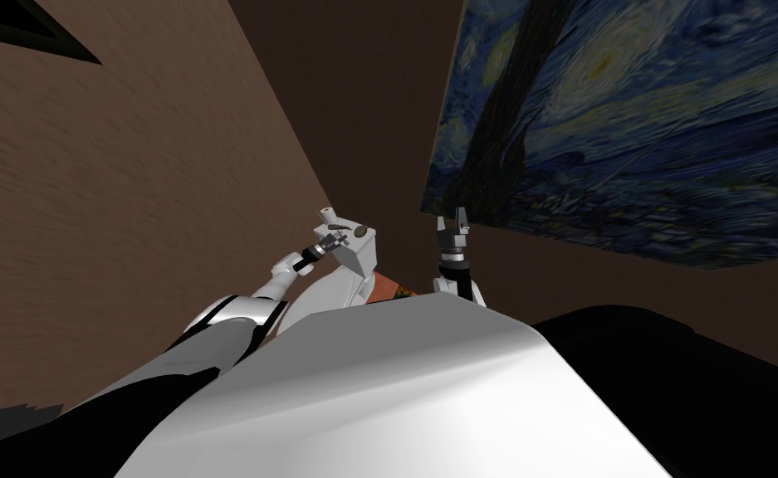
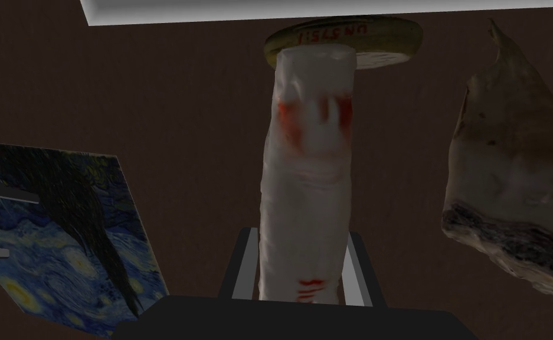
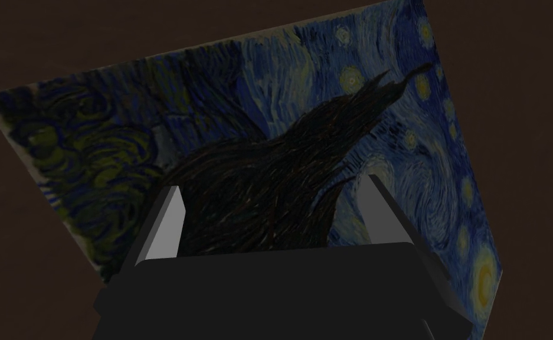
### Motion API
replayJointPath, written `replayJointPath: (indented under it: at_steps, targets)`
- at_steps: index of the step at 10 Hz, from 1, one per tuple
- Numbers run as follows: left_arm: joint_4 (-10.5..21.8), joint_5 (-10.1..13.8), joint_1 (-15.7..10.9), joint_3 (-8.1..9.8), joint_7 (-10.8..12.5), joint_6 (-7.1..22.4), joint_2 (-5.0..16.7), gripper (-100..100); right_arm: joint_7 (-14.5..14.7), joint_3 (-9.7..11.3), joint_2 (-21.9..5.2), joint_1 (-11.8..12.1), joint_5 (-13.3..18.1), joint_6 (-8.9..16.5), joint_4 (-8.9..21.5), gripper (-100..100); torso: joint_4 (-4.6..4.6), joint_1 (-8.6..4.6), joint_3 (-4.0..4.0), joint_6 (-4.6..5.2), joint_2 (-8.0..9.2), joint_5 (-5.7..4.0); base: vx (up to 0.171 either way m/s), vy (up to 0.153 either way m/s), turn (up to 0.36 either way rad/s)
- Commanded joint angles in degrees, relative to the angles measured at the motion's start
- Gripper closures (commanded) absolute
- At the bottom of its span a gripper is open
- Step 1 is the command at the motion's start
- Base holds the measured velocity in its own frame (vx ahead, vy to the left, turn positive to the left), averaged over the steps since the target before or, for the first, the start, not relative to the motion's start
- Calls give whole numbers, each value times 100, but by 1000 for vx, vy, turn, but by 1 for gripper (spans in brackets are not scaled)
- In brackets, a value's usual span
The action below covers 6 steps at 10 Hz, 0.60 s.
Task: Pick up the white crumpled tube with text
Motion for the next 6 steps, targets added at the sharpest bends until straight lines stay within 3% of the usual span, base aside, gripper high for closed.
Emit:
replayJointPath:
  at_steps: [1, 2, 3, 6]
  targets:
    - [-5, 0, 0, 0, 0, 4, -1, 100, 0, 0, 0, 0, 0, 0, 0, 0, 0, 0, 0, 0, 0, 0, 19, 7, -51]
    - [-5, 0, 0, 0, 0, 4, -1, 100, 0, 0, 0, 0, 0, 0, 0, 0, -1, 1, -2, 1, -3, 0, 0, 0, 0]
    - [2, -54, 97, 71, 59, -238, 110, 100, 0, 0, 0, 0, 0, 0, 0, 0, -1, -1, -1, -3, 0, 0, -20, -52, 135]
    - [2, -54, 97, 71, 59, -238, 110, 100, 0, 0, 0, 0, 0, 0, 0, 0, -3, 2, 3, -8, 9, 2, -1, -16, 30]
